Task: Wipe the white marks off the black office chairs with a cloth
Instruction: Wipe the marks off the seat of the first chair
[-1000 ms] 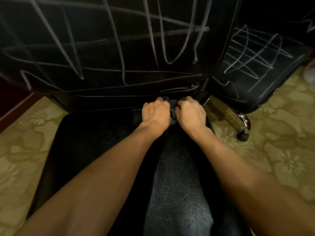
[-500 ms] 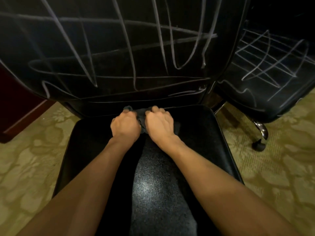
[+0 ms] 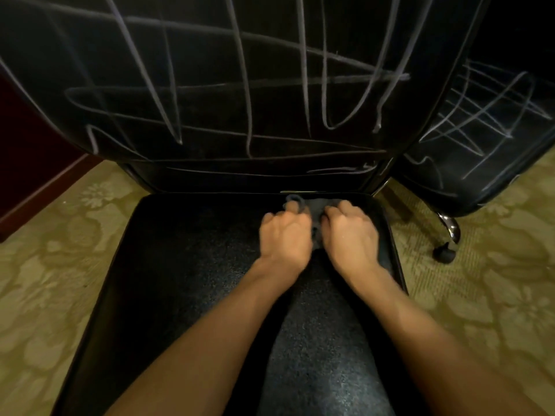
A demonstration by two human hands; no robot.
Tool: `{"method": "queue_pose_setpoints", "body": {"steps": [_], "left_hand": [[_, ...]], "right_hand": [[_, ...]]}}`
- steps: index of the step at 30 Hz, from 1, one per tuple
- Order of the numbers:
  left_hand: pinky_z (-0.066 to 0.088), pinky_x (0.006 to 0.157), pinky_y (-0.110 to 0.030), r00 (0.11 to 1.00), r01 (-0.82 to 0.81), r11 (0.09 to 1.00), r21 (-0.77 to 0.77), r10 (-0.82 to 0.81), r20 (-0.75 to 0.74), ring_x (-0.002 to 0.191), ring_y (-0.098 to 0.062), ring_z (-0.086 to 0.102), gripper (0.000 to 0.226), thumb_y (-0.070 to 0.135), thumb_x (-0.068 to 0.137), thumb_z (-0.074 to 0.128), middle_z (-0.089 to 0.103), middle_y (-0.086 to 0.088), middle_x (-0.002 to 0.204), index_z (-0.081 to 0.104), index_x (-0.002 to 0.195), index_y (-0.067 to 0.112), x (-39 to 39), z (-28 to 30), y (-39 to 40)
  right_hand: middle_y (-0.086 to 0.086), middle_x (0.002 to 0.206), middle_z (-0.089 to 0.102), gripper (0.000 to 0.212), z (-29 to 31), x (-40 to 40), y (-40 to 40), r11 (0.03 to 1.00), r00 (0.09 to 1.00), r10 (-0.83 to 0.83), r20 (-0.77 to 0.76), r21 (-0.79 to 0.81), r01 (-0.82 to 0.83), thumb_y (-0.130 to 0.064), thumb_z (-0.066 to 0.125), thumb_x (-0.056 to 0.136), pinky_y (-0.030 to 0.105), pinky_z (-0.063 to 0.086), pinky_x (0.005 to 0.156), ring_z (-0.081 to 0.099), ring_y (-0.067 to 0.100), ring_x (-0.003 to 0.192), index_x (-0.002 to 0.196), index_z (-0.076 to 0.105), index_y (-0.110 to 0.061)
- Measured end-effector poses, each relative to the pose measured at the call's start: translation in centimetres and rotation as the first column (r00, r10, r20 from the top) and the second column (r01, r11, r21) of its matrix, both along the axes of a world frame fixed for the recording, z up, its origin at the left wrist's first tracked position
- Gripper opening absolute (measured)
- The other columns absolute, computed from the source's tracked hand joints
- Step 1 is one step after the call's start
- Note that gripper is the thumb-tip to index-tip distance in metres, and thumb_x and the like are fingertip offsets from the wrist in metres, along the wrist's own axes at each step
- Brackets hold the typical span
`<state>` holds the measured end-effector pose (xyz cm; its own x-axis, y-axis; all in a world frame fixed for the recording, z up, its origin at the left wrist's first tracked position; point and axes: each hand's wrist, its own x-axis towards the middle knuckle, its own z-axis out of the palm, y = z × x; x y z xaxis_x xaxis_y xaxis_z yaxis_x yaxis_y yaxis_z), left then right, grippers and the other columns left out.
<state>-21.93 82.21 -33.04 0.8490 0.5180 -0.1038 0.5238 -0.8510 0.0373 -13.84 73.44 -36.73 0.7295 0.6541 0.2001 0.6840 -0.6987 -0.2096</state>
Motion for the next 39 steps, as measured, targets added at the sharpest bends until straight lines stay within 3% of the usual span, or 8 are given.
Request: {"method": "queue_pose_setpoints", "body": {"steps": [5,8,11,17,22,24,29,39], "left_hand": [[0.054,0.062,-0.037,0.986,-0.16,0.982,0.096,0.164,-0.04,0.062,-0.033,0.067,0.049,0.014,0.071,0.08,0.068,-0.012,0.096,0.071,0.12,0.011,-9.1,-0.7,3.6],[0.053,0.065,-0.039,0.967,-0.223,0.973,0.059,0.228,-0.111,0.067,-0.035,0.067,0.041,0.013,0.078,0.073,0.067,-0.013,0.1,0.069,0.118,0.007,-9.3,-0.6,2.5],[0.047,0.084,-0.036,0.98,-0.199,0.978,0.069,0.2,-0.013,0.096,-0.03,0.067,0.037,0.02,0.094,0.05,0.06,-0.007,0.121,0.057,0.13,0.015,-5.5,-0.4,-0.2],[0.05,0.056,-0.025,0.996,0.074,0.997,-0.034,-0.072,0.055,0.052,-0.017,0.062,0.045,0.029,0.054,0.083,0.068,-0.002,0.08,0.078,0.096,0.013,-0.8,-1.7,-6.3],[0.046,0.087,-0.037,0.991,0.104,0.995,0.004,-0.104,0.088,0.098,-0.024,0.066,0.047,0.023,0.093,0.054,0.06,-0.005,0.12,0.055,0.14,0.016,-0.8,-1.2,-3.9],[0.041,0.096,-0.039,0.992,0.108,0.994,-0.003,-0.108,0.068,0.111,-0.027,0.061,0.043,0.02,0.098,0.047,0.054,-0.006,0.131,0.05,0.14,0.017,1.6,-0.5,-3.2],[0.044,0.093,-0.039,0.991,0.133,0.983,-0.124,-0.13,0.032,0.112,-0.029,0.063,0.029,0.02,0.098,0.052,0.057,-0.006,0.126,0.064,0.125,0.02,9.2,0.5,-4.0],[0.048,0.092,-0.038,0.999,-0.048,0.978,-0.203,0.05,0.004,0.121,-0.031,0.058,0.033,0.018,0.098,0.052,0.055,-0.01,0.133,0.058,0.131,0.015,7.8,0.7,1.9]], "right_hand": [[0.006,0.076,0.061,0.02,0.6,-7.8,4.5,0.968,0.971,0.236,0.036,0.079,-0.238,-0.01,0.081,0.061,0.033,0.046,0.056,0.059,0.028,0.065,0.074,0.066,-0.011],[0.005,0.079,0.062,0.024,0.7,-7.9,4.1,0.955,0.958,0.284,0.032,0.078,-0.286,-0.008,0.082,0.06,0.033,0.048,0.058,0.06,0.027,0.067,0.08,0.069,-0.01],[0.006,0.081,0.063,0.027,0.7,-4.8,1.1,0.974,0.973,0.226,0.054,0.012,-0.227,-0.009,0.085,0.059,0.032,0.05,0.057,0.061,0.029,0.067,0.082,0.071,-0.011],[0.011,0.086,0.063,0.021,0.3,-0.9,-7.1,0.999,0.999,-0.039,0.006,0.035,0.039,-0.009,0.077,0.079,0.038,0.053,0.058,0.064,0.036,0.073,0.099,0.074,-0.005],[0.013,0.091,0.063,0.014,0.2,-0.2,-4.6,0.998,0.999,0.012,0.033,0.058,-0.014,-0.013,0.069,0.084,0.04,0.054,0.061,0.063,0.036,0.077,0.095,0.072,-0.005],[0.014,0.099,0.063,0.017,0.4,1.7,-4.0,1.0,1.0,-0.007,-0.008,0.009,0.007,-0.016,0.062,0.089,0.042,0.053,0.069,0.063,0.038,0.088,0.1,0.071,-0.005],[0.016,0.112,0.061,0.028,1.0,7.2,-5.8,0.977,0.965,-0.213,-0.153,-0.017,0.213,-0.022,0.052,0.096,0.042,0.048,0.078,0.06,0.04,0.102,0.113,0.069,-0.009],[0.017,0.118,0.062,0.025,2.7,5.4,2.0,0.98,0.947,-0.197,-0.254,-0.076,0.184,-0.022,0.054,0.094,0.04,0.048,0.08,0.061,0.04,0.106,0.108,0.067,-0.006]]}}
